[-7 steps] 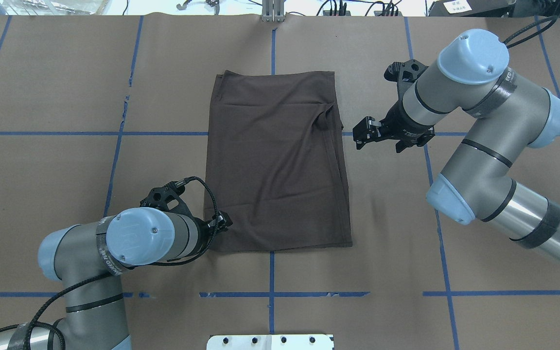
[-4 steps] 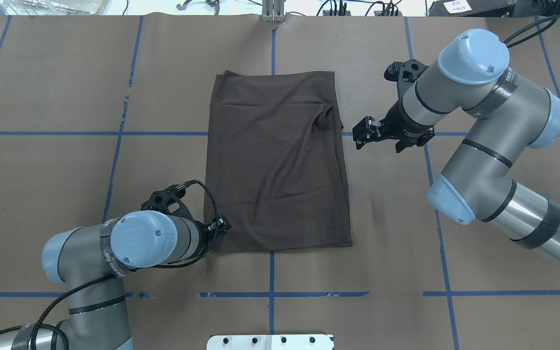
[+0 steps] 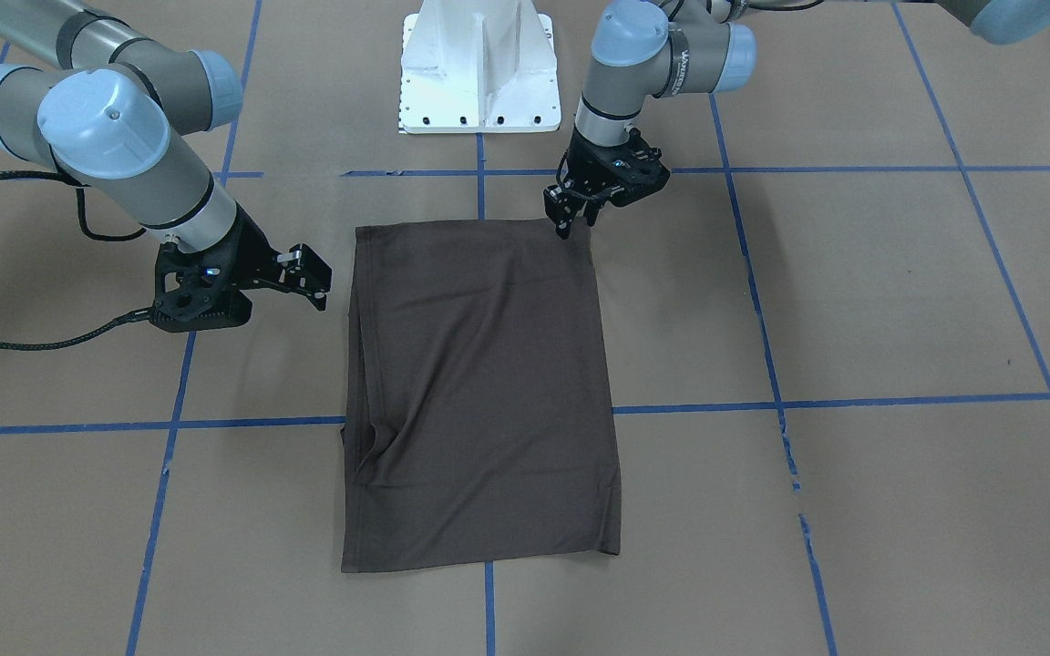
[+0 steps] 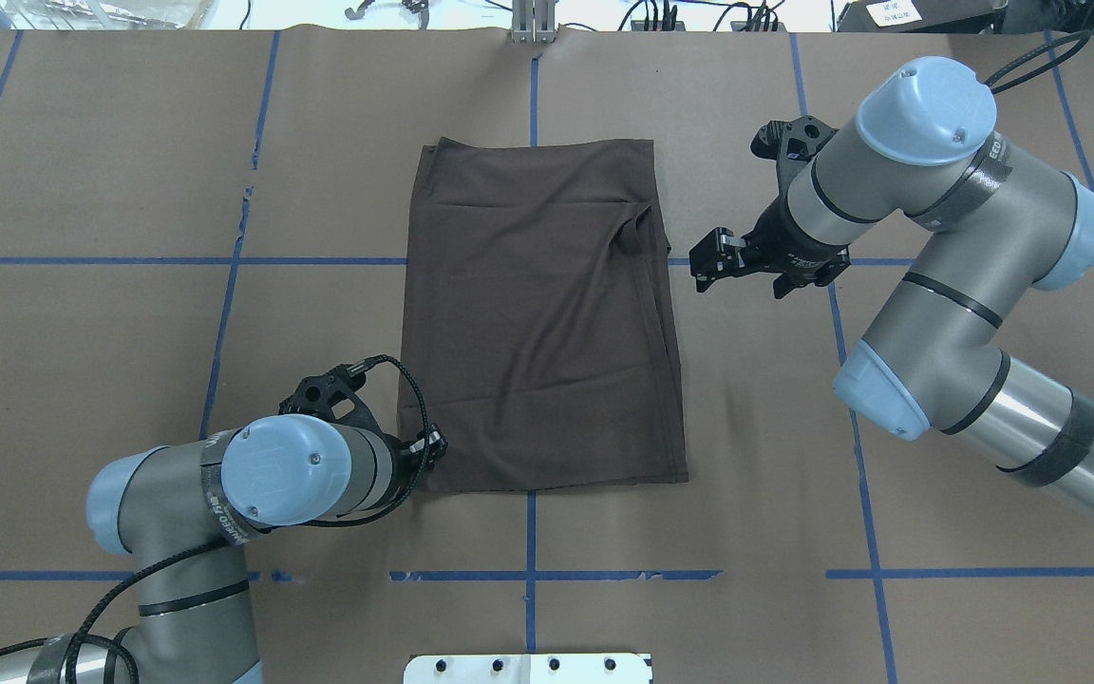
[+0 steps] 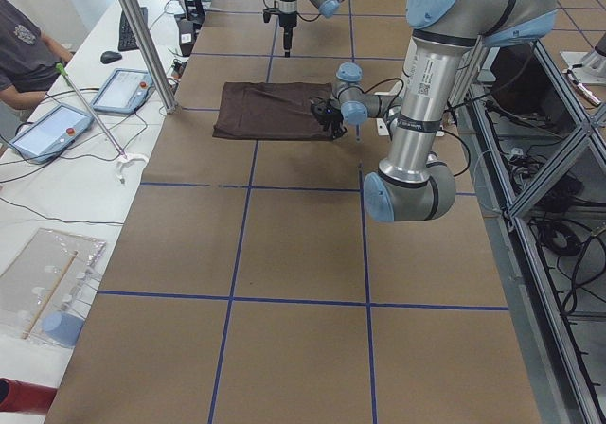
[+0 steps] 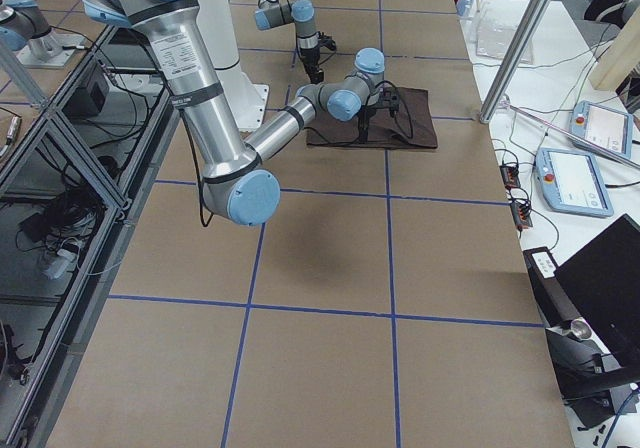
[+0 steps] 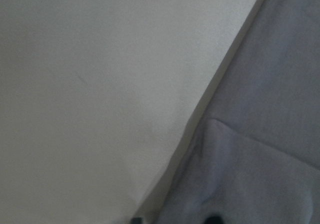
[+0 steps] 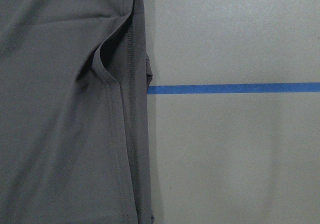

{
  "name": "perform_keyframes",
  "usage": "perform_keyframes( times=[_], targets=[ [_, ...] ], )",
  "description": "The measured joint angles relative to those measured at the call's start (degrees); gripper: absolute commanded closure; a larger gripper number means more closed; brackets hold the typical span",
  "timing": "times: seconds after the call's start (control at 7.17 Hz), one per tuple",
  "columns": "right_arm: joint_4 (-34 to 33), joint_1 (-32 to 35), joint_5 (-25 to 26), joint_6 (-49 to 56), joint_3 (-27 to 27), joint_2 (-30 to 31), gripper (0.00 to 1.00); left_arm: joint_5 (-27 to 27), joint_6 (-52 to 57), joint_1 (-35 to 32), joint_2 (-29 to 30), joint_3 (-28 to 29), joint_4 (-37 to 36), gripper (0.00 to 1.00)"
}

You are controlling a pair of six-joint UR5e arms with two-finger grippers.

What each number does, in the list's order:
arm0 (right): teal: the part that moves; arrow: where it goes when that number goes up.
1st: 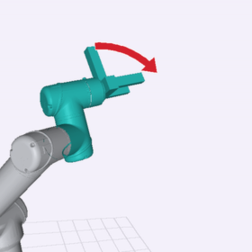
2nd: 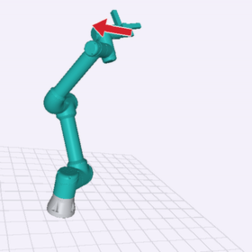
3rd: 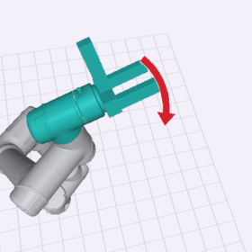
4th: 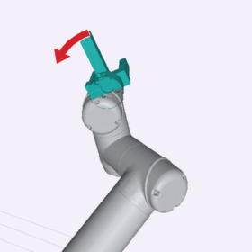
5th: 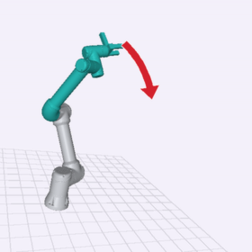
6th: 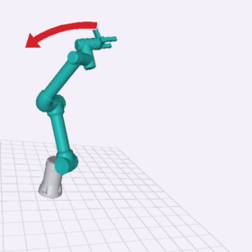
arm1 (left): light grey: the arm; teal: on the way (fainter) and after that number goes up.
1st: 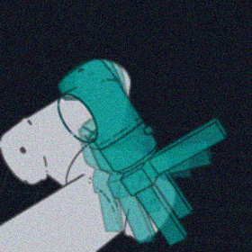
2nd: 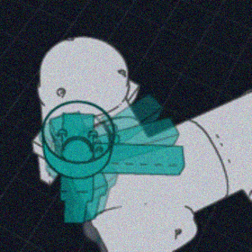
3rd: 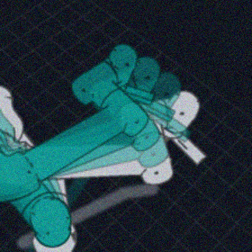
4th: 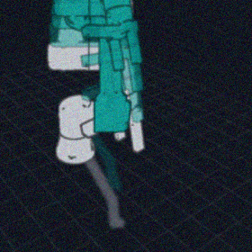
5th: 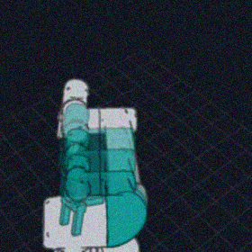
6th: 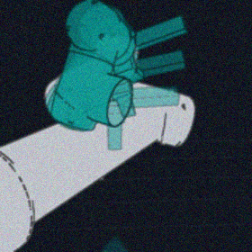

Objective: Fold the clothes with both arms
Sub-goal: 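Lower both grippers onto the shirt's corners nearest the robot and grasp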

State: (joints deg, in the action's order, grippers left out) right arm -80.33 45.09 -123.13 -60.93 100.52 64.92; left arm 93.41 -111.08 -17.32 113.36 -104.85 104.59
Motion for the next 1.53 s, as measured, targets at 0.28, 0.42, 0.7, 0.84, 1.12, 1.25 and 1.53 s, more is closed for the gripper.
perform_keyframes(
  times=[0.28, 0.42, 0.7, 0.84, 1.12, 1.25, 1.53],
  targets=[
    [0.0, -0.01, 0.0, -0.25, 0.05, -0.07, 0.0, -0.02, 0.14, 0.0, 0.11, -0.18, 0.06, 1.0],
    [0.0, -0.11, 0.02, -0.97, 0.2, -0.07, 0.0, 0.1, 0.49, 0.0, 0.15, -0.57, 0.06, 1.0],
    [0.14, -3.25, 2.31, -8.34, 1.27, 0.1, 0.0, 0.5, 1.76, 0.0, 0.22, -2.0, -0.07, 1.0],
    [0.3, -7.66, 7.06, -16.47, 1.88, 0.06, 0.0, 0.61, 2.36, 0.0, 0.36, -2.58, -0.19, 1.0],
    [0.21, -17.04, 17.77, -32.82, 2.51, -0.1, 0.0, 0.71, 2.81, 0.0, 0.66, -2.87, -0.4, 1.0],
    [-0.14, -19.47, 19.66, -39.59, 2.72, -0.11, 0.0, 0.74, 2.86, 0.03, 0.74, -2.89, -0.42, 1.0],
    [-3.18, -22.31, 20.69, -48.83, 2.83, -0.2, 0.0, 0.75, 2.87, 0.04, 1.01, -2.9, -0.44, 1.0]
  ],
)
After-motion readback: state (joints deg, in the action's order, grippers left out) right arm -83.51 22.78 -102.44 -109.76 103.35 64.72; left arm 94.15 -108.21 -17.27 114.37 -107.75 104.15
